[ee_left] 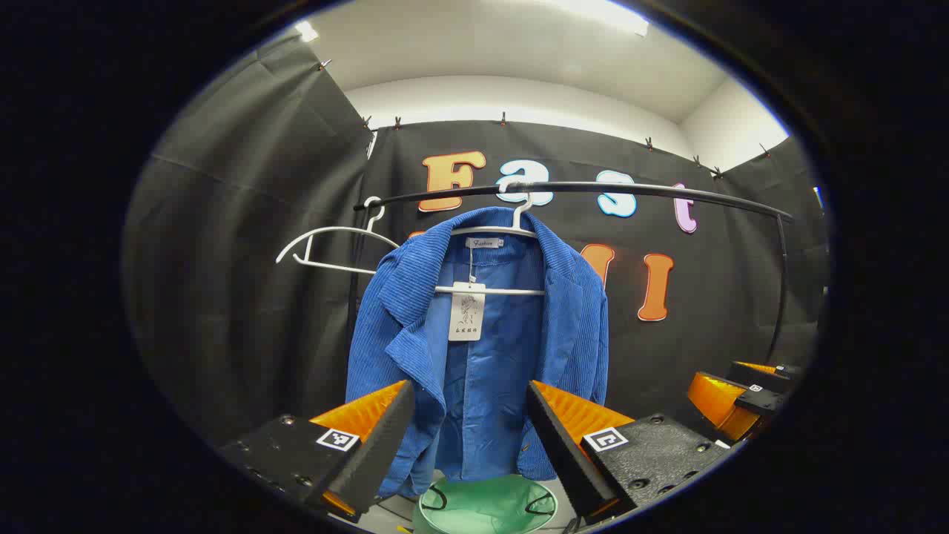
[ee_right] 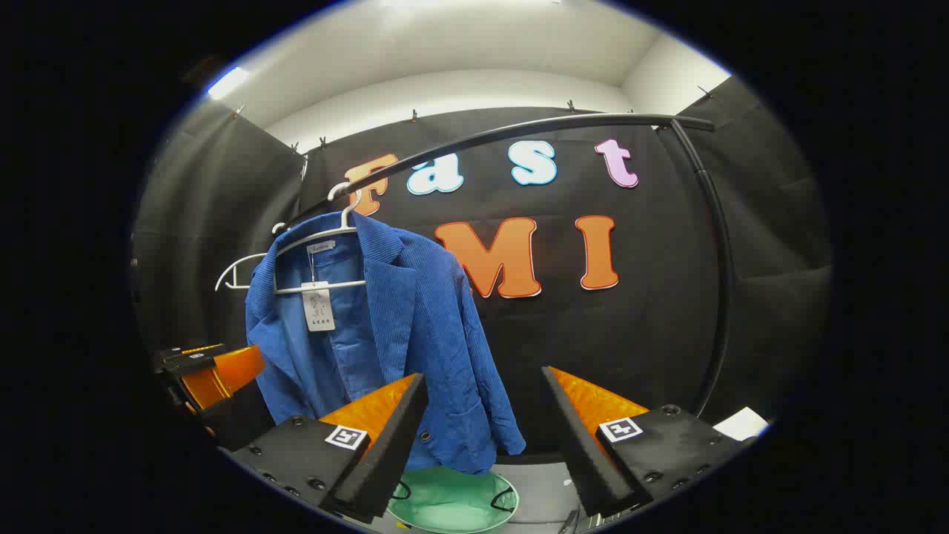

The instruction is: Grasp the clothes on the hanger with both hands and then place them into the laundry hamper below.

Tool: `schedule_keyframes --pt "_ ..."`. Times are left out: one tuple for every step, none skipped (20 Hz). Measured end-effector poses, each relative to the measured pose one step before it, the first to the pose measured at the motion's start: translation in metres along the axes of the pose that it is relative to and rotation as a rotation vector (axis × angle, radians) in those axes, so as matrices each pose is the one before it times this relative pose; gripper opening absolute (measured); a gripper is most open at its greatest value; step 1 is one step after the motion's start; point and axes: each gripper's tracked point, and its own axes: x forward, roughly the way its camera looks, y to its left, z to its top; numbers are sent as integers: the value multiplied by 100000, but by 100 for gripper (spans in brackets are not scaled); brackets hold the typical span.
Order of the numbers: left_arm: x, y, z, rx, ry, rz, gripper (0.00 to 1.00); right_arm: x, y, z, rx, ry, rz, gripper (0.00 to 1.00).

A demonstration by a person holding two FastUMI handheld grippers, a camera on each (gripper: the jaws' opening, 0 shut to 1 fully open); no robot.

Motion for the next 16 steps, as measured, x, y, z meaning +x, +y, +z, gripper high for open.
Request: schedule_keyframes --pt "-49 21 -21 29 209 194 92 62 -77 -104 -24 459 -280 98" --pt "-38 -33 -13 83 134 45 92 2 -101 -96 -46 398 -305 98" --pt "-56 47 -8 128 25 79 92 120 -79 -38 -72 123 -241 98" --pt "61 -35 13 109 123 -211 92 56 -58 -40 -119 106 -416 89" --pt "18 -91 -96 207 197 -190 92 75 -89 -23 -144 139 -482 89" --pt "127 -86 -39 287 158 -278 95 -41 -110 48 -138 35 -544 89" --pt "130 -105 -6 320 66 -348 95 -11 -122 52 -15 4 -477 89" --pt "81 -85 6 211 104 -326 95 16 -81 69 -86 210 -446 98" --pt "26 -35 28 74 213 -472 92 -116 -126 -34 -278 305 -417 89" --pt "103 -61 31 120 578 -470 92 -185 -142 150 -276 -110 -310 89" --pt "43 -110 -155 508 1546 -531 95 -224 -147 303 -495 -485 -371 89" --pt "-124 -23 12 587 1134 -459 92 -197 -46 555 -1232 -502 -888 89" --pt "-42 116 391 67 -273 371 92 -151 -278 567 -1598 -1155 -1198 98" --pt "-97 60 547 -570 -1104 162 92 -201 -219 673 -1041 -1392 -710 100" --pt "-74 -51 429 -873 -789 -311 92 -194 -68 497 -366 -722 -263 98" --pt "-23 -11 336 -735 -606 -144 92 -57 2 240 -56 -101 -12 98"
